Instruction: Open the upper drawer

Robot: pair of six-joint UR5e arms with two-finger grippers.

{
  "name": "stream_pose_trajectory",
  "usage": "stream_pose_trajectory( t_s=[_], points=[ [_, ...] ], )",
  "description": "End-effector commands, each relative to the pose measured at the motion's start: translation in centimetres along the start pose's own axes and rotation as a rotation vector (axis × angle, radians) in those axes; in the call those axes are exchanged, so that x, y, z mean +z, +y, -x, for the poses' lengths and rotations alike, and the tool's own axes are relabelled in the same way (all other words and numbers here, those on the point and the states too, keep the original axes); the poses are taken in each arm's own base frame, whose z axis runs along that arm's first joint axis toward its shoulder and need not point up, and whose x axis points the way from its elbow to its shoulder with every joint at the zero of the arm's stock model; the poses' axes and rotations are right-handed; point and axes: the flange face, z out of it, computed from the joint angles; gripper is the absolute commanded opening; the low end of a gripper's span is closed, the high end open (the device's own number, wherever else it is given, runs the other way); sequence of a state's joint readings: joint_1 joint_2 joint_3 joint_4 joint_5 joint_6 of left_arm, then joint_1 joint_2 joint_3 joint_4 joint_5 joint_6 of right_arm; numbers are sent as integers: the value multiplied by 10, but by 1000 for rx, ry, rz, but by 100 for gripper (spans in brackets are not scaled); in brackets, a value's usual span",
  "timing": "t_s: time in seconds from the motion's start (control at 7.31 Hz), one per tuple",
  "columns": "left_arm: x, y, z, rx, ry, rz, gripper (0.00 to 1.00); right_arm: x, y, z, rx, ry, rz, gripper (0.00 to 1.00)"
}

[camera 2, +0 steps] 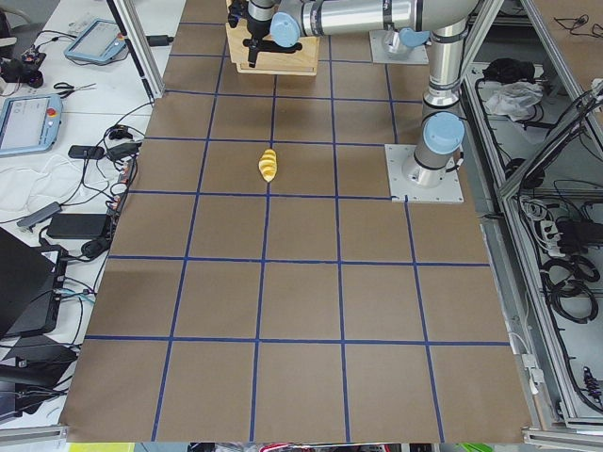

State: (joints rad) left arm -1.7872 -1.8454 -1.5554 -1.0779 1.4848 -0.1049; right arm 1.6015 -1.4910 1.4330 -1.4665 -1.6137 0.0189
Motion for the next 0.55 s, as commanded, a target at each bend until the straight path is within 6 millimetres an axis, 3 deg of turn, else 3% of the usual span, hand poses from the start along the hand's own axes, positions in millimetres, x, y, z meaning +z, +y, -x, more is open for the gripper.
stream_pose_trajectory(
  t_s=[0.0,0.27,0.41],
  points=[
    [0,-1,2,13,-2,0,100,0,0,0,0,0,0,100],
    [-16,2,2,10,-7,18,100,0,0,0,1,0,0,100],
    [-40,2,6,10,-77,46,100,0,0,0,1,0,0,100]
  ],
)
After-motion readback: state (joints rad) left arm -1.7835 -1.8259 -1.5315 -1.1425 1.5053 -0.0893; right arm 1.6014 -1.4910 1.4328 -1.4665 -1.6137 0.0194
